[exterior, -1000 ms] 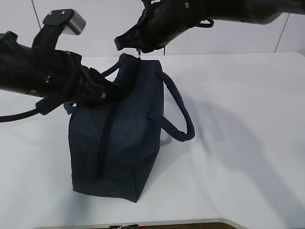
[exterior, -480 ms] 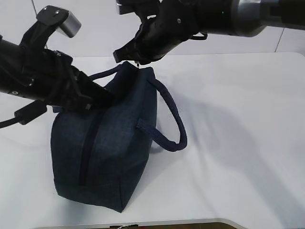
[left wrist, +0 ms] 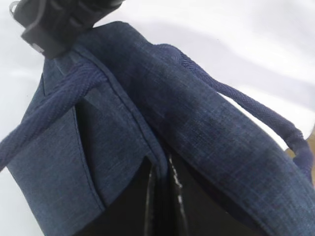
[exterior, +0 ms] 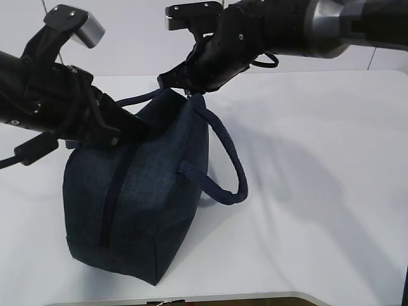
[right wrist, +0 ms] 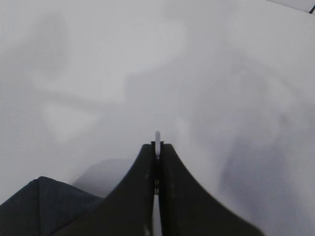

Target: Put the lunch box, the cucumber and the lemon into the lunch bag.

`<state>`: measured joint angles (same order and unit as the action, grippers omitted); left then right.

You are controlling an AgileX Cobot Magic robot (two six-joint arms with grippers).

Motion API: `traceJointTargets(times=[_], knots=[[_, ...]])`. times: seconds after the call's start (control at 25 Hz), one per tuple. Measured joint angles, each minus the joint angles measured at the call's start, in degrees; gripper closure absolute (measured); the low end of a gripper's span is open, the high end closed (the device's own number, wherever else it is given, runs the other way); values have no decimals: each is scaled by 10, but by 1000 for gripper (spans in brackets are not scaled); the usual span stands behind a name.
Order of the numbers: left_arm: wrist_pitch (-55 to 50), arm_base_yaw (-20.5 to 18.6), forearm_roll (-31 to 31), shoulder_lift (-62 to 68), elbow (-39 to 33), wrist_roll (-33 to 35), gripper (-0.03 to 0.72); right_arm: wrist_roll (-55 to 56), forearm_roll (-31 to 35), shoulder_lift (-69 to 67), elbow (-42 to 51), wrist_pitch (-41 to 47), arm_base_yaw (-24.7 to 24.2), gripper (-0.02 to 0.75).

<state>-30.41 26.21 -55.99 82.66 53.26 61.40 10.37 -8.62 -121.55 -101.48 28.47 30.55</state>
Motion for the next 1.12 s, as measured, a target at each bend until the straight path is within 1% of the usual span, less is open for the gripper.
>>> traceJointTargets(times=[0.24,0.32,0.4,0.52,0.68,0.76,0.88,1.0,1.08,1.12], knots=[[-9,0,4,-1,0,-1,688,0,42,-10,-1,11,-4,733],[-9,0,5,-3,0,-18,685,0,46,-10,-2,22,-5,733],[-3,0,5,-4,0,-45,664,0,49,-10,-7,31,-7,733],[13,0,4,-6,0,-65,574,0,50,-10,-14,41,-8,733],[57,1,-18,-8,0,-74,388,-1,55,-11,-31,56,-10,733],[71,1,-40,3,3,-76,337,-1,57,-11,-38,60,-10,733],[72,1,-66,32,15,-77,318,-2,57,-11,-42,61,-10,733],[74,1,-72,66,30,-77,325,-2,57,-12,-42,63,-10,733],[78,1,-74,76,33,-77,372,-2,57,-12,-42,64,-10,733],[80,1,-74,79,34,-77,422,-3,57,-12,-42,64,-10,733]])
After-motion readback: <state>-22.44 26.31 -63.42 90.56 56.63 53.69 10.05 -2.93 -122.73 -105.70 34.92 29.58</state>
